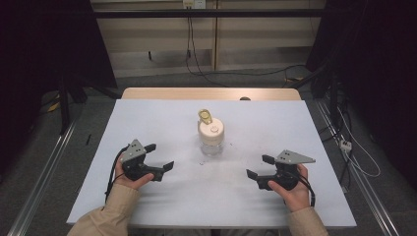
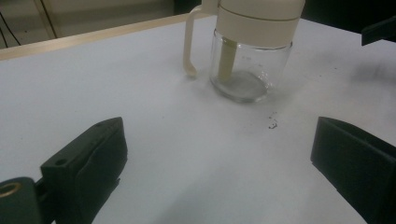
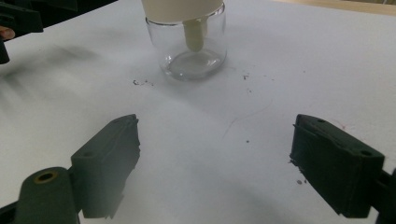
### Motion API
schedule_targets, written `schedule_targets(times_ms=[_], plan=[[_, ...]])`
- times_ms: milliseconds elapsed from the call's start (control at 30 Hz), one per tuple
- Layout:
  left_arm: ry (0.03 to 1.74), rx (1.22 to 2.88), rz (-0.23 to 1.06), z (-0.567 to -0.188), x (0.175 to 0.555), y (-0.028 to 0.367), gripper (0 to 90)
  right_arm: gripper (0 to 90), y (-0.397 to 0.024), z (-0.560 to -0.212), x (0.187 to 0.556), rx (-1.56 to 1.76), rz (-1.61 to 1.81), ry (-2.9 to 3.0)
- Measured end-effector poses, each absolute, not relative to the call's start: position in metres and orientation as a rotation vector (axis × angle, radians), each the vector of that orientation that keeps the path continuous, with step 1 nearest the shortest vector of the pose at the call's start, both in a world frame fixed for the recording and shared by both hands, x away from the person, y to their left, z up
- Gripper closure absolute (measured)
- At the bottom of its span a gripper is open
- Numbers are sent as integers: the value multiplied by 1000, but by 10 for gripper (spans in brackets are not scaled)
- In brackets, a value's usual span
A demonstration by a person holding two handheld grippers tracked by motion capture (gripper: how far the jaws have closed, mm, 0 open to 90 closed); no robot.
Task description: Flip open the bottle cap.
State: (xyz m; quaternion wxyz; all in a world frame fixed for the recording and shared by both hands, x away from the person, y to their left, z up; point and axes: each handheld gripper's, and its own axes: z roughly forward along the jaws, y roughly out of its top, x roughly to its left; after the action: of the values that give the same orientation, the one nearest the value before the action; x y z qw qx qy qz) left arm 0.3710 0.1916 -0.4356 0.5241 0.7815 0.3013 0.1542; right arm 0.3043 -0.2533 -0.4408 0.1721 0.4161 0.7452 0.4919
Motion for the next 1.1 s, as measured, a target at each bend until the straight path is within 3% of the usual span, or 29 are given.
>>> schedule_targets(times_ms=[1100], plan=[[773, 1866, 387, -440, 357, 235, 39, 148, -286, -448, 285, 1216, 1362, 2074]])
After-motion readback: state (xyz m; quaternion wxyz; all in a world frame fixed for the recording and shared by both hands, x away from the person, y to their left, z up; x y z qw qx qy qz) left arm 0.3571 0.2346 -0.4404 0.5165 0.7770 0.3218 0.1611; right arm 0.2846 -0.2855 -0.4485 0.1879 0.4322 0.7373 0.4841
